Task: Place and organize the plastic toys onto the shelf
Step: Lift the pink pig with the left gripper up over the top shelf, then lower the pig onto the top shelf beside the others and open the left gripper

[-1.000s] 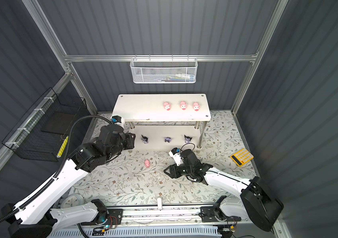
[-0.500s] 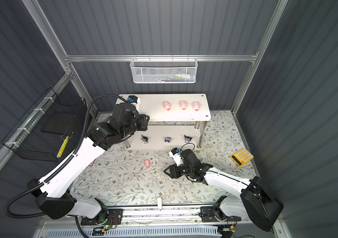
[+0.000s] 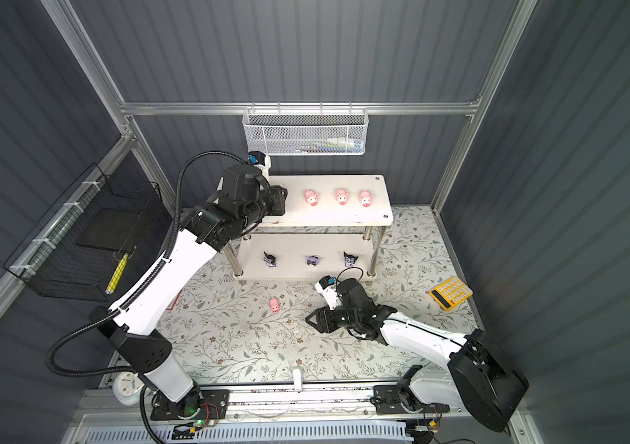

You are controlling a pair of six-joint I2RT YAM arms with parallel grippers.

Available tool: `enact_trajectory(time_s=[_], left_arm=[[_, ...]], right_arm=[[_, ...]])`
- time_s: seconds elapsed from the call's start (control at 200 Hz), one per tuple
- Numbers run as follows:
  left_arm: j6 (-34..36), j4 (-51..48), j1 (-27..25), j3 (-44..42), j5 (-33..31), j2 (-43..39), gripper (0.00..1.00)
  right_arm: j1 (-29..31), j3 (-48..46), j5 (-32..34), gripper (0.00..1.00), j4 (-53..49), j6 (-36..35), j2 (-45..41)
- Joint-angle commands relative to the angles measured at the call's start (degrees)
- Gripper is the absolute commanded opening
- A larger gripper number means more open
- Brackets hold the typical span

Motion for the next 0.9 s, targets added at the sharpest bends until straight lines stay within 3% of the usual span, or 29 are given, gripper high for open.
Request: enact_trajectory(time_s=[0.0, 0.375, 0.895], left_arm=[[1.57, -2.05, 0.56, 3.14, -1.12, 2.32, 0.35], [1.93, -4.46, 1.69, 6.49, -4.25, 5.96, 0.36], [0.88, -4.73, 3.87, 6.17, -2.42, 7.5, 0.37]], right_arm=[[0.33, -0.62, 0.36, 0.55, 0.94, -0.85, 0.25], [0.31, 0.16, -0.22, 0.55, 0.76, -1.38, 1.8], [0.3, 0.87, -0.76, 0.56, 0.76, -1.74, 3.56]])
